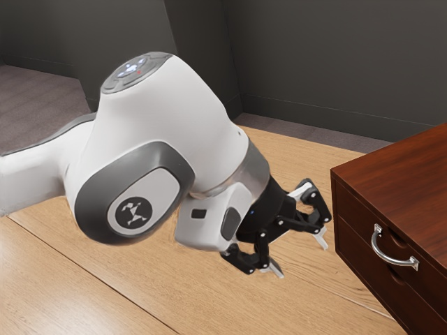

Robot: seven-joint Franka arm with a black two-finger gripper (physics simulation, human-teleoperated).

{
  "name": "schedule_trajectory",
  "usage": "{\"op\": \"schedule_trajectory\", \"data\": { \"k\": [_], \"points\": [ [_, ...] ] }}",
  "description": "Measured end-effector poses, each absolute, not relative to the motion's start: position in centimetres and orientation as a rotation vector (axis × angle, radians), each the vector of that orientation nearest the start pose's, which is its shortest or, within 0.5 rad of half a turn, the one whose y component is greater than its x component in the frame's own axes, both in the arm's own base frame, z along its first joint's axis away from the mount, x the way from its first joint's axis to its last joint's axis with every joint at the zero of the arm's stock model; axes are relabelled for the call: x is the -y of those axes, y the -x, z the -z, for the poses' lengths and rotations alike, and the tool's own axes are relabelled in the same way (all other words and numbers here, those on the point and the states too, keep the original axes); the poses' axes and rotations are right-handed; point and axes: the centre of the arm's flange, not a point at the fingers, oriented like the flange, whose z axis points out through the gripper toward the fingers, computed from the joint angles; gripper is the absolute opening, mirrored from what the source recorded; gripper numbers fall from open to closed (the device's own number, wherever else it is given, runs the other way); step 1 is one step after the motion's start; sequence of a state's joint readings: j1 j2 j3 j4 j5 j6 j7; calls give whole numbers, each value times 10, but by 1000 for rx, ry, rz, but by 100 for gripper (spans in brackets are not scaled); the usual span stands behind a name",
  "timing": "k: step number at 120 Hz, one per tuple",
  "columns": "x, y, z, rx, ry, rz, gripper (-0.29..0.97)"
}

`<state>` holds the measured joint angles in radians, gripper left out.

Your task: Pull the drawer handle with one arm to open the drawer

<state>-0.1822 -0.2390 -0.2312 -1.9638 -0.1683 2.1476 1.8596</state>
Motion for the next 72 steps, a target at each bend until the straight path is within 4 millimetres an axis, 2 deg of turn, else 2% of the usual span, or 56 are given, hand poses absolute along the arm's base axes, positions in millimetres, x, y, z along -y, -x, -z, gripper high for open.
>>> {"op": "schedule_trajectory", "data": {
  "k": [12,39,52,72],
  "points": [
    [231,-490,-620,-2575,1289,653,37],
    [238,-522,-602,-2578,1293,748,31],
    [241,-532,-596,-2580,1287,763,30],
    [245,-545,-575,-2601,1308,775,29]
  ]
}}
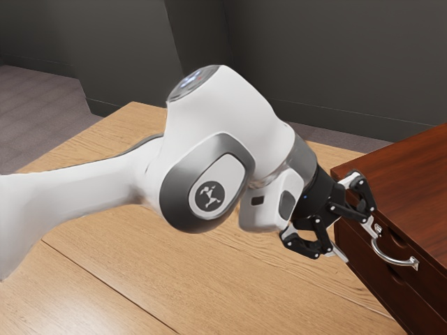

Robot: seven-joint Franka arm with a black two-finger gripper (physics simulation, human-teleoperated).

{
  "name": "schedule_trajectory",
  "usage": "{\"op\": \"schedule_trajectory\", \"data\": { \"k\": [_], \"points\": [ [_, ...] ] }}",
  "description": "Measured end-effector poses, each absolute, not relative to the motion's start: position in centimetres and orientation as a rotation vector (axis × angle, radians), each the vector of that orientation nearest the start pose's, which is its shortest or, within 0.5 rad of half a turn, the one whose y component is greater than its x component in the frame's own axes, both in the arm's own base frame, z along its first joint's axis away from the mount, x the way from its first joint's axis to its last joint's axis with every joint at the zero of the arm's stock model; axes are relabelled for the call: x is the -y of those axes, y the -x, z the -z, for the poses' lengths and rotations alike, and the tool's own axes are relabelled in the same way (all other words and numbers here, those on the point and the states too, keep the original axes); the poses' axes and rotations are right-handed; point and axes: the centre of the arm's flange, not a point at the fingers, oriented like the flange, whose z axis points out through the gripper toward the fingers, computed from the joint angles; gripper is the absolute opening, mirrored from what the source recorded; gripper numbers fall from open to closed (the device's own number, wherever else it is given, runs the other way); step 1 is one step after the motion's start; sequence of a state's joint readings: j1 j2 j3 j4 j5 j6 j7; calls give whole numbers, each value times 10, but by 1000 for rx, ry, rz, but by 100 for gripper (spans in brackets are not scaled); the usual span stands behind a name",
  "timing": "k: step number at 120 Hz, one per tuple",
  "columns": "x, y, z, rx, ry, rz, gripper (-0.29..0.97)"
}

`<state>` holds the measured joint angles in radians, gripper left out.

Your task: Pull the drawer handle with one arm to open the drawer

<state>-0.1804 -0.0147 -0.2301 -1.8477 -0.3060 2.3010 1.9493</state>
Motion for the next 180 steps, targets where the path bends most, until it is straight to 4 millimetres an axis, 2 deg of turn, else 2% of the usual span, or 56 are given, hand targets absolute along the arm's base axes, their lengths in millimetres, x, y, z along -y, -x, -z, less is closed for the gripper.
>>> {"op": "schedule_trajectory", "data": {
  "k": [52,70,84,99,115,139,180],
  "points": [
    [252,-558,-549,-2609,1331,806,27],
    [258,-554,-550,-2611,1303,807,13],
    [258,-549,-540,-2625,1301,783,6],
    [251,-532,-543,-2620,1278,748,0],
    [245,-509,-540,-2627,1262,712,-2],
    [235,-475,-546,-2614,1238,690,-5],
    [216,-434,-550,-2593,1225,670,-8]
  ]
}}
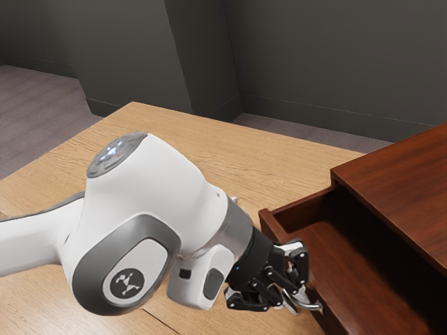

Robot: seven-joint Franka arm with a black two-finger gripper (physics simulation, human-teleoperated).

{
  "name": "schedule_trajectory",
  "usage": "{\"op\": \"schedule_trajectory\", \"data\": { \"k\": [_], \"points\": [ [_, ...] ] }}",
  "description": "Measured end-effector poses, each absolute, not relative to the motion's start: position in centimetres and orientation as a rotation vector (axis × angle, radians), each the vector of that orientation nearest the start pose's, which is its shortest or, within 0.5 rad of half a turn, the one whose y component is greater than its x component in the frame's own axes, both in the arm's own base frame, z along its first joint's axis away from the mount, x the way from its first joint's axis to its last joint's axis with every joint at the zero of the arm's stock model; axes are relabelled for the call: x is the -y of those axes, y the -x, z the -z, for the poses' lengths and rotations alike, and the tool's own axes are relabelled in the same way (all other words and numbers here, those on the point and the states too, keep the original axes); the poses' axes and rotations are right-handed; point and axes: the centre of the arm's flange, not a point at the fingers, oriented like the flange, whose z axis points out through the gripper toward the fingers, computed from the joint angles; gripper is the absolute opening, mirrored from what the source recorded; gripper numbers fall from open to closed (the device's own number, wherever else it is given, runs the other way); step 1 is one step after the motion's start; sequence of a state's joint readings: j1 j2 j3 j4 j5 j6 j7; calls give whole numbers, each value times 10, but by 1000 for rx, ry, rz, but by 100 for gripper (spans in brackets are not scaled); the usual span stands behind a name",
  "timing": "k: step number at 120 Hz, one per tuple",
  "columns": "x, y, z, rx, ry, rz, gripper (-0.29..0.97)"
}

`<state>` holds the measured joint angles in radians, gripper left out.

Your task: Pull the drawer handle with one arm to open the drawer

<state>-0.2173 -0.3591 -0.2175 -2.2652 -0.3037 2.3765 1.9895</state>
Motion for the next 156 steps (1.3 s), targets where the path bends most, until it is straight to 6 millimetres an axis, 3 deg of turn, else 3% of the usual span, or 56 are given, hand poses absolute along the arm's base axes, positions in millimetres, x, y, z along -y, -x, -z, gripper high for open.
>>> {"op": "schedule_trajectory", "data": {
  "k": [30,81,123,138,156],
  "points": [
    [201,-416,-550,-2593,1232,696,-7],
    [181,-402,-544,-2597,1266,695,1],
    [173,-401,-561,-2579,1276,712,14],
    [163,-406,-581,-2570,1298,722,16],
    [145,-435,-655,-2542,1293,629,20]
  ]
}}
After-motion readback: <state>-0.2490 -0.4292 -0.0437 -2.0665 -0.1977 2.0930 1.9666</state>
